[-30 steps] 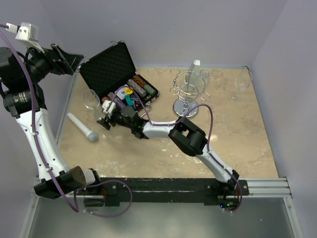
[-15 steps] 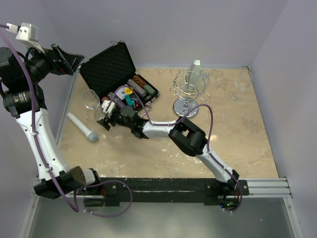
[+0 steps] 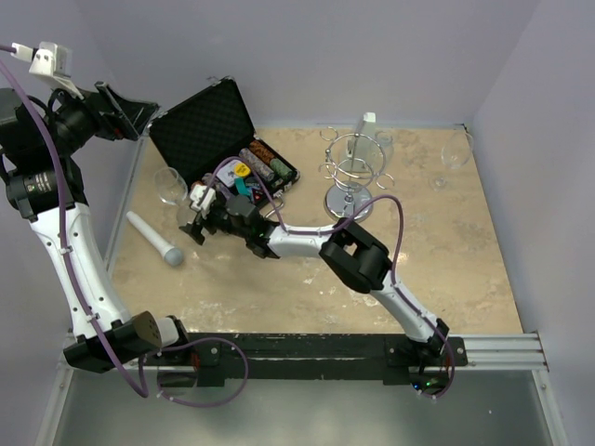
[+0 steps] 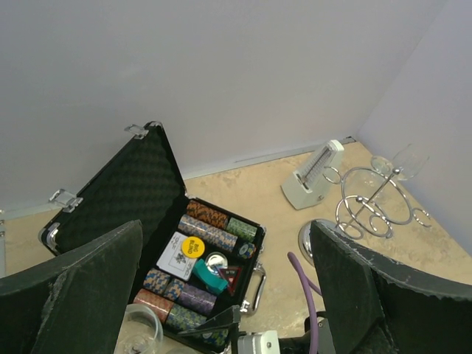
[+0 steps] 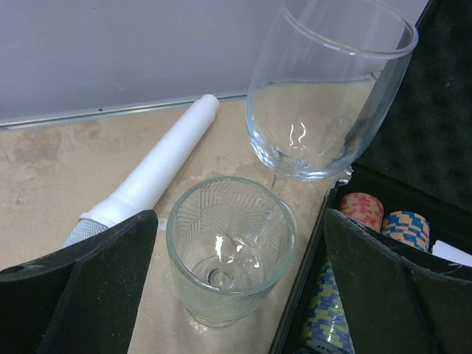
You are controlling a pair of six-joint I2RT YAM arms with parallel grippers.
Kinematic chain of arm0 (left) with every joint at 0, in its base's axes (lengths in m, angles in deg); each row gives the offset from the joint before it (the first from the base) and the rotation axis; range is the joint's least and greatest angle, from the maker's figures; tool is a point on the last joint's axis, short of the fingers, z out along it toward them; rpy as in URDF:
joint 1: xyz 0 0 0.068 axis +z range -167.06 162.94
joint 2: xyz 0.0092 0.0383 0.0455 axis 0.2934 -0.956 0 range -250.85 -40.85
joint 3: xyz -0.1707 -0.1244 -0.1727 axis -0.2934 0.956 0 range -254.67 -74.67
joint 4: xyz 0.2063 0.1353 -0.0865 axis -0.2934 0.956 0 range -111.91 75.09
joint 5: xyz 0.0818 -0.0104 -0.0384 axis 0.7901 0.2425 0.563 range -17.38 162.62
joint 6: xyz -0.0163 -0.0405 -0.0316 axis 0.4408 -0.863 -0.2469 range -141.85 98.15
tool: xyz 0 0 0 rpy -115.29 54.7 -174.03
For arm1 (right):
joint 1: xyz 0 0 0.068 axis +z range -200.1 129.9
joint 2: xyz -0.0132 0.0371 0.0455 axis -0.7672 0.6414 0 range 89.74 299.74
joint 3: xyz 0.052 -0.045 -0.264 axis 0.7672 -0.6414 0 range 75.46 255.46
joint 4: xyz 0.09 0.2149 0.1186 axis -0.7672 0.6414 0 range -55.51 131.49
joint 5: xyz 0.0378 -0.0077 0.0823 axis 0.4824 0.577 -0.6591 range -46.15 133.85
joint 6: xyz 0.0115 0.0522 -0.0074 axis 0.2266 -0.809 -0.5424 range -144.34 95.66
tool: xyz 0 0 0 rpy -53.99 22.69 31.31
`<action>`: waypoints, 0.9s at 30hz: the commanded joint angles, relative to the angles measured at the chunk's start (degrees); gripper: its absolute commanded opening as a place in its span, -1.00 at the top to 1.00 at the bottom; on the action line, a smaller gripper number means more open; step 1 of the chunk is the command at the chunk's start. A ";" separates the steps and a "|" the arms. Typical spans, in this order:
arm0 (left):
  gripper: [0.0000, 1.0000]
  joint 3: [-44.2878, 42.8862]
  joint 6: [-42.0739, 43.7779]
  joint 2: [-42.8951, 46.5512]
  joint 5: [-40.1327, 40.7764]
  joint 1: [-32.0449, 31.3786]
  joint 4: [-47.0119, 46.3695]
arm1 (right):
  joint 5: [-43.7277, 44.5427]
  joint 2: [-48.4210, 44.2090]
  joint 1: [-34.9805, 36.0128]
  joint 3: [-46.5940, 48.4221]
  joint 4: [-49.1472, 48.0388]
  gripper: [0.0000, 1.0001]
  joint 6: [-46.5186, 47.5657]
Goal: Take the wine glass off the wine glass rack
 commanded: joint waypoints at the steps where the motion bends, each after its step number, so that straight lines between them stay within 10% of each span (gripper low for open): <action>1: -1.00 0.43 -4.68 1.58 -1.38 0.03 -5.24 | 0.12 -7.30 -0.05 -0.75 -0.57 -0.97 0.81; 15: -1.00 7.74 -5.48 2.82 -5.25 -0.93 -10.70 | 0.12 -25.74 0.04 -6.82 7.94 -0.97 2.47; 27: -1.00 0.89 12.60 -10.71 5.81 -23.58 -2.36 | 3.10 -57.03 -6.19 -15.96 27.90 -0.97 7.13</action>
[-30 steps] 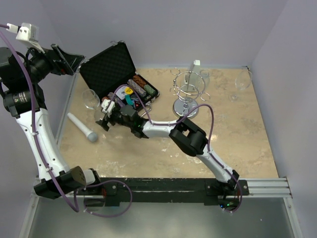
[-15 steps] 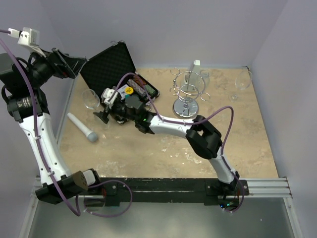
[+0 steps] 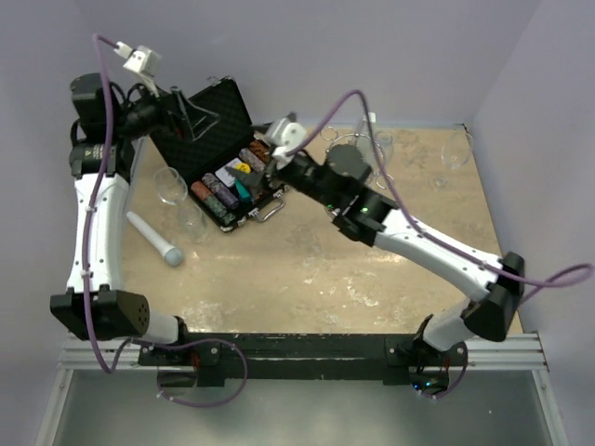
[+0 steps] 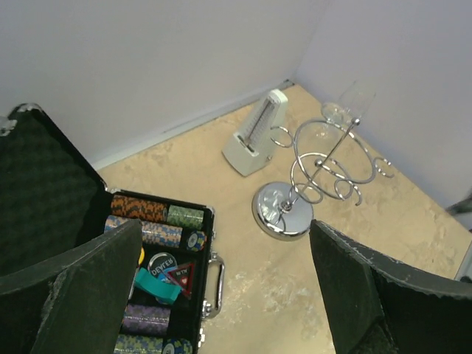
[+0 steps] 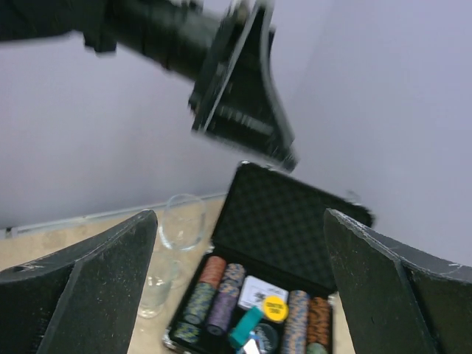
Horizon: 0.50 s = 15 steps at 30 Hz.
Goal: Take the wine glass off the wine glass rack
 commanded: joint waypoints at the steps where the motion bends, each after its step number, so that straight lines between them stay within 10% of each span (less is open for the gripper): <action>1: -1.00 -5.45 11.78 -5.17 5.73 -9.80 4.16 | 4.26 -10.24 -2.96 -2.13 8.65 -0.97 2.28; 15: -0.58 -8.01 16.82 -18.79 13.21 -20.20 0.57 | 9.20 -25.81 -24.49 -3.45 26.06 -0.84 6.42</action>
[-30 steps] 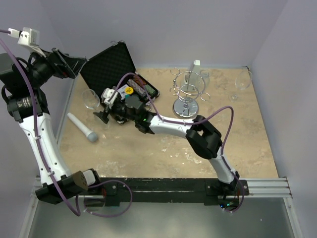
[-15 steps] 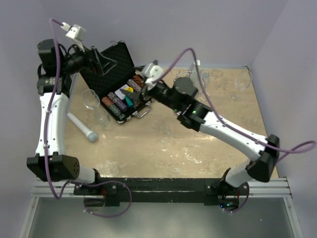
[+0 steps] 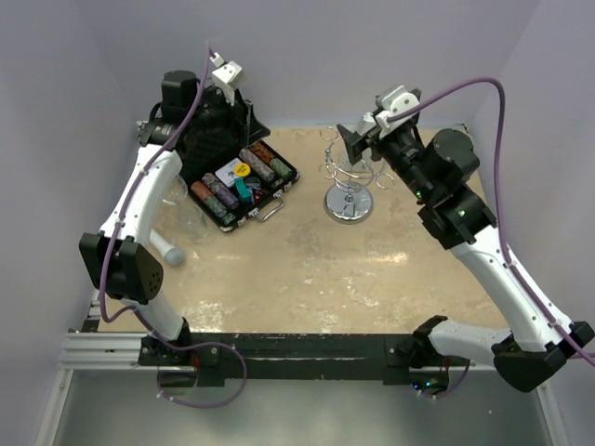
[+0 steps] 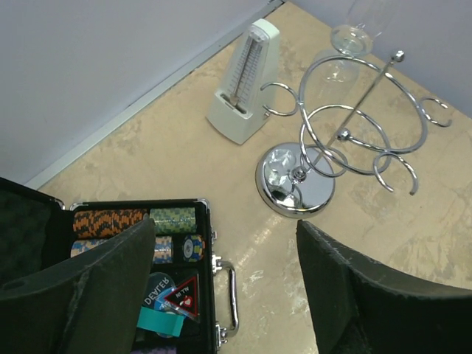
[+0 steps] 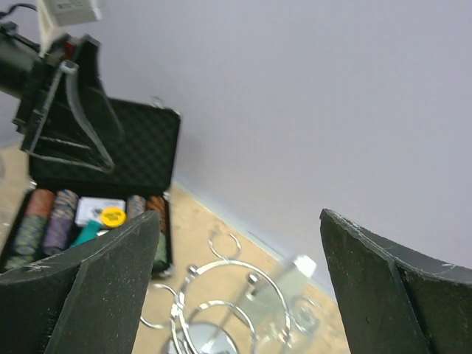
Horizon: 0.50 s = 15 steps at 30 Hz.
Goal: Take the wine glass off the wine glass rack
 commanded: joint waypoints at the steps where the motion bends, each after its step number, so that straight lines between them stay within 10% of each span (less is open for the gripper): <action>1: -0.53 -2.65 0.82 -3.54 3.27 -1.82 -2.63 | 2.21 -4.22 -5.48 -0.26 6.54 -0.82 1.30; 15: -0.50 -9.59 3.72 -14.53 7.84 -7.97 -2.27 | -4.56 -4.06 -15.77 -4.04 17.53 -0.49 -4.41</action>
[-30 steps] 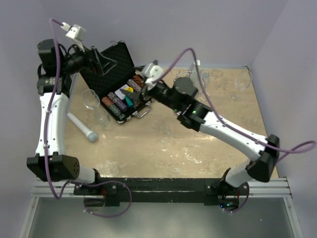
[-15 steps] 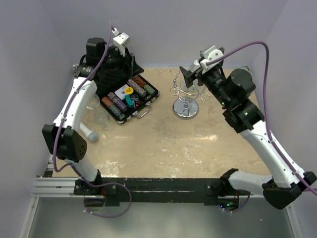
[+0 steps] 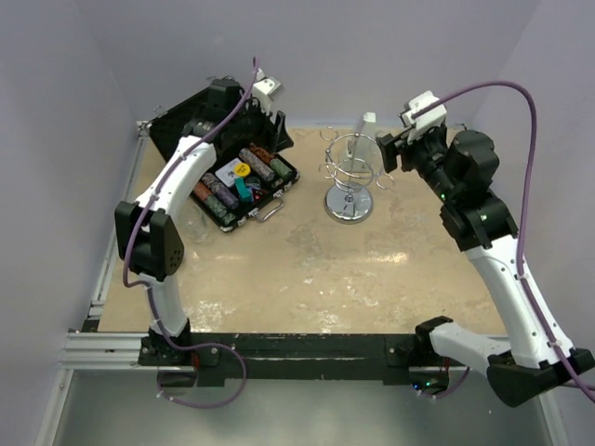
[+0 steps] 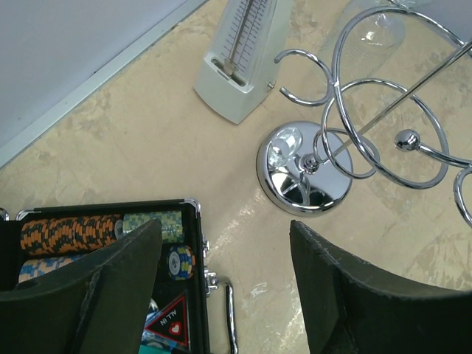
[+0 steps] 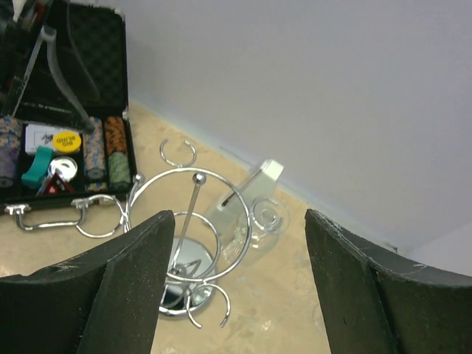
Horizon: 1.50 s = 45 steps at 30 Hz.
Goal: Take the wine glass off the wine glass rack
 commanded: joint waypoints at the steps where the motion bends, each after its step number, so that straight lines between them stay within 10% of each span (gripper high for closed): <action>1: -0.53 -5.73 2.14 -2.12 2.16 -1.68 -2.10 | -2.11 1.39 -1.72 -1.63 3.74 -0.48 -3.65; 21: -0.86 7.79 7.85 15.00 -4.77 -2.04 -2.97 | -40.75 13.77 -31.78 -12.35 -15.14 -0.78 2.57; 32: -0.87 8.86 14.35 18.35 -4.79 -2.04 3.69 | -53.52 27.12 -33.19 -12.72 -11.56 -0.91 25.17; 45: -0.87 4.11 22.97 16.07 1.63 -2.04 12.31 | -59.59 39.79 -32.84 -6.12 -22.88 -0.88 16.22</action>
